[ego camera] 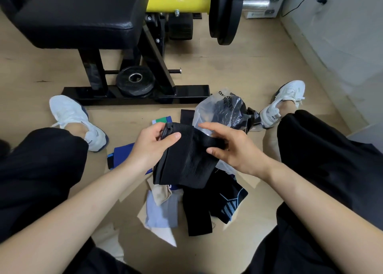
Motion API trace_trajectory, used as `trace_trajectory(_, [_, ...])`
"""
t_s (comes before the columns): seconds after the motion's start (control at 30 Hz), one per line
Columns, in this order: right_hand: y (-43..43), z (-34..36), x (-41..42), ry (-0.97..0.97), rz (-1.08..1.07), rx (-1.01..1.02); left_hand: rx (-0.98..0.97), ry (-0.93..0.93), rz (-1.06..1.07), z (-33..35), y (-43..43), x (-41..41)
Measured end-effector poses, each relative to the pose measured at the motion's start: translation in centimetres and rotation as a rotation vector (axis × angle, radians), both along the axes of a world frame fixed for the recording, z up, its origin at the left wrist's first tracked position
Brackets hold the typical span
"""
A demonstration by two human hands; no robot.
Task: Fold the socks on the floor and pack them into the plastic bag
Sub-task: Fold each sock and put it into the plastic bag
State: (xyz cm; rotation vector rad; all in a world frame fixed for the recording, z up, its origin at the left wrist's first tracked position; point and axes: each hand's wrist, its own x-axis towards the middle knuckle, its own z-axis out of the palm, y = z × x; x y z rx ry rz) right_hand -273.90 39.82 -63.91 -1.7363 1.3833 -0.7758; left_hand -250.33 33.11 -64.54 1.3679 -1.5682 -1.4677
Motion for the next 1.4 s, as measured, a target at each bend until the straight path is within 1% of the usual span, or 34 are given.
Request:
trace_trajectory(0.1, [0.3,0.5,0.5,0.056,0.051,-0.031,-0.049,-0.028,0.038,-0.2,0.2,0.0])
trace_trajectory(0.17, [0.2,0.2,0.8,0.097,0.009,-0.007,-0.117,-0.085,0.039,-0.3,0.2,0.0])
trace_trajectory(0.2, [0.2,0.0,0.8,0.08,-0.021,0.026,-0.16,-0.119,0.038,-0.3,0.3,-0.1])
trace_trajectory(0.23, [0.1,-0.2,0.9,0.024,-0.052,0.075,-0.206,-0.154,0.043,-0.4,0.3,-0.2])
trace_trajectory(0.37, [0.2,-0.4,1.6,-0.376,-0.178,0.273,-0.36,-0.261,0.026,-0.5,0.7,-0.3])
trace_trajectory(0.43, [0.3,-0.6,1.8,-0.468,-0.219,0.293,-0.396,-0.274,-0.045,-0.6,1.0,-0.3])
trace_trajectory(0.5, [0.3,-0.5,2.1,-0.545,-0.251,0.314,-0.42,-0.24,-0.148,-0.6,1.4,-0.5])
trace_trajectory(0.6, [0.3,0.1,2.1,-0.626,-0.266,0.332,-0.383,-0.128,-0.234,-1.0,2.3,-0.9])
trace_trajectory(0.7, [0.5,0.2,1.9,-0.623,-0.262,0.297,-0.359,-0.05,-0.319,-1.2,2.9,-1.1])
trace_trajectory(0.8, [0.3,0.0,1.4,-0.568,-0.242,0.254,-0.349,-0.024,-0.401,-0.8,2.8,-1.1])
trace_trajectory(0.93, [-0.1,0.0,0.2,-0.479,-0.16,0.21,-0.42,-0.048,-0.335,-0.6,1.9,-0.3])
trace_trajectory(0.97, [-0.2,0.2,-0.1,-0.498,-0.146,0.227,-0.405,-0.065,-0.342,-0.5,1.6,0.0])
trace_trajectory(1.0, [-0.2,0.4,-0.3,-0.535,-0.127,0.255,-0.35,-0.07,-0.381,-0.4,1.4,0.2])
trace_trajectory(1.1, [-0.2,1.1,-0.9,-0.698,-0.068,0.342,-0.136,0.01,-0.558,0.0,1.6,0.6])
trace_trajectory(1.17, [-0.3,1.2,-1.0,-0.793,-0.049,0.36,-0.081,0.064,-0.622,0.1,2.1,0.6])
trace_trajectory(1.23, [-0.4,0.8,-0.8,-0.835,-0.093,0.36,-0.074,0.076,-0.644,0.2,2.4,0.4])
trace_trajectory(1.3, [-0.7,-0.2,-0.5,-0.778,-0.195,0.338,-0.061,0.065,-0.567,-0.3,2.5,0.2])
trace_trajectory(1.33, [-0.9,-1.0,-0.6,-0.679,-0.248,0.298,-0.063,0.05,-0.499,-0.7,2.3,0.3])
trace_trajectory(1.4, [-1.6,-3.1,-1.3,-0.343,-0.303,0.171,-0.08,-0.019,-0.362,-1.7,1.6,0.9])
